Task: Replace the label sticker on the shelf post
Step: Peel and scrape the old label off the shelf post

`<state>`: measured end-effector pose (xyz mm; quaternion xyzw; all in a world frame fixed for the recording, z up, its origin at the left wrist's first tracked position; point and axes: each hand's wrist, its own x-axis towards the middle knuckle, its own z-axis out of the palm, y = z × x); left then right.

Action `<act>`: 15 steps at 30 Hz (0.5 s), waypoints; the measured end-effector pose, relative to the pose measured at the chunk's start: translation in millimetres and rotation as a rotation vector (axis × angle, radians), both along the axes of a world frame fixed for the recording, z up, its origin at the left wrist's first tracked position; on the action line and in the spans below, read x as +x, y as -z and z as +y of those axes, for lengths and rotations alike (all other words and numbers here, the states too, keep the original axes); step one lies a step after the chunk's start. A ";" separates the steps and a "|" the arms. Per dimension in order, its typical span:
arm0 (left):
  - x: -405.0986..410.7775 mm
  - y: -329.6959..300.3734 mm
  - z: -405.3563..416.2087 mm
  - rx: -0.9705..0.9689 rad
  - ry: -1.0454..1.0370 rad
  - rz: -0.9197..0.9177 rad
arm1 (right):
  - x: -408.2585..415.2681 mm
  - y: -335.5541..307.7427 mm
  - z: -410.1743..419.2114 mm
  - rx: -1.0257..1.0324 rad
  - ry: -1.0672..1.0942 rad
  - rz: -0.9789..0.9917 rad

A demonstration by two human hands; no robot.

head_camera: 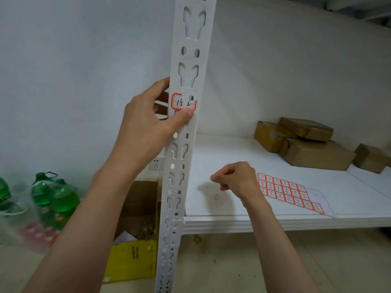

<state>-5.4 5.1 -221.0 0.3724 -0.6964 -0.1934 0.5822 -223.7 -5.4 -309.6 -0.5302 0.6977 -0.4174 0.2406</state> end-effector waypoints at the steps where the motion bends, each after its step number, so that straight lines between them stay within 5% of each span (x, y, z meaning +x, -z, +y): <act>1: 0.1 0.5 -0.1 0.000 0.002 0.005 | -1.2 2.8 -1.2 0.030 0.008 0.017; 15: 1.3 1.8 -3.6 0.006 -0.005 -0.003 | -10.7 15.3 -13.2 0.152 0.052 0.138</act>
